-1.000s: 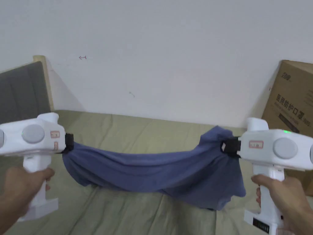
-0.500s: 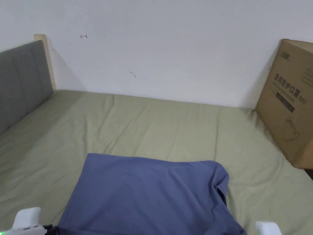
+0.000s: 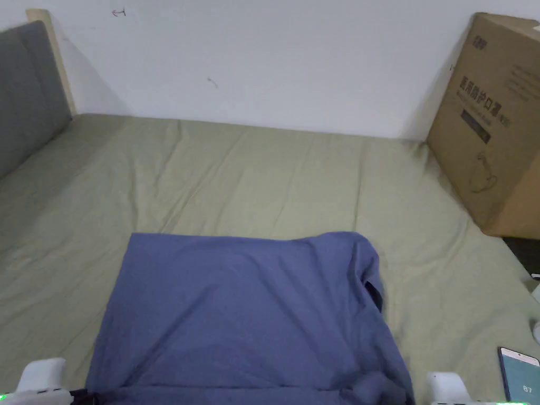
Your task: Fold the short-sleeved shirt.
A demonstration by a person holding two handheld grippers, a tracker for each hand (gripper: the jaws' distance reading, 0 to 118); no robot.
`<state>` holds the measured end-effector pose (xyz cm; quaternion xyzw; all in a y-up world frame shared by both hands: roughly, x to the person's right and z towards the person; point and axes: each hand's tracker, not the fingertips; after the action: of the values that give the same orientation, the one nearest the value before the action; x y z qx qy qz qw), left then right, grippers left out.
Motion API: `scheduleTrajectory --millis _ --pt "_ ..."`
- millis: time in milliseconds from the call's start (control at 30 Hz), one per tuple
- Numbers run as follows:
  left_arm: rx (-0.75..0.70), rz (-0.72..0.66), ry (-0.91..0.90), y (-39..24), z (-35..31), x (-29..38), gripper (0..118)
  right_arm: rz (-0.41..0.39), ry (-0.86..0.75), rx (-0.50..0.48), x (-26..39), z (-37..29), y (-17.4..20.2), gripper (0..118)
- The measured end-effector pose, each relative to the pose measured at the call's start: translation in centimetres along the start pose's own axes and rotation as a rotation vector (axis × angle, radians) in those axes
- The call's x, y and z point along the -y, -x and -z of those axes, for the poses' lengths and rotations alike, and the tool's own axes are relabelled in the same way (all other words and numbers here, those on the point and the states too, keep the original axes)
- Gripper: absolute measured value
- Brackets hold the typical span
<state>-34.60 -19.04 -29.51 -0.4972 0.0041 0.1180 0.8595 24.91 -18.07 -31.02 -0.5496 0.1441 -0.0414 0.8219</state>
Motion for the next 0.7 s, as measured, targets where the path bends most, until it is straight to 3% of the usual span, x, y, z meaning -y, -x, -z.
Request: scheduleTrajectory --millis 33,67,133,167,333,367,400,433,467,533,567,700 --pt "0.002 -0.032 0.026 0.5 0.0 -0.1 38 0.001 -0.021 0.037 0.4 -0.6 -0.2 65" --pt "0.053 -0.091 0.019 1.0 -0.7 0.2 61 0.017 -0.064 0.049 0.8 -1.8 -0.5 74" --pt "0.156 -0.182 -0.054 1.7 -3.4 0.7 60 0.064 -0.171 0.049 2.0 -5.2 -0.7 74" --pt "0.178 -0.188 -0.099 1.6 -5.2 1.0 66 0.082 -0.244 0.073 2.8 -7.0 -0.6 74" --pt "0.171 -0.071 -0.372 -2.8 -14.3 3.8 69 0.038 -0.550 0.158 6.7 -13.3 2.9 73" --pt "0.187 -0.054 -0.393 -3.9 -15.4 4.4 67 0.027 -0.560 0.115 7.3 -13.8 3.7 72" --pt "0.182 -0.043 -0.412 -5.0 -16.1 5.1 56 0.055 -0.574 0.062 7.9 -14.0 4.4 64" --pt "0.167 -0.037 -0.425 -5.9 -16.6 5.7 35 0.070 -0.571 0.038 8.3 -14.0 5.1 40" --pt "0.141 -0.034 -0.438 -7.1 -17.1 6.2 2 0.071 -0.556 0.049 8.5 -13.7 5.7 0" --pt "0.116 -0.024 -0.454 -8.4 -17.1 7.4 1 0.070 -0.545 0.048 8.7 -12.8 6.3 0" --pt "0.148 0.012 -0.422 -8.8 -16.9 7.6 1 0.042 -0.477 -0.028 8.4 -12.2 6.5 0" --pt "0.140 0.075 -0.375 -9.9 -15.8 8.6 1 0.004 -0.432 0.050 7.4 -9.9 6.7 0"
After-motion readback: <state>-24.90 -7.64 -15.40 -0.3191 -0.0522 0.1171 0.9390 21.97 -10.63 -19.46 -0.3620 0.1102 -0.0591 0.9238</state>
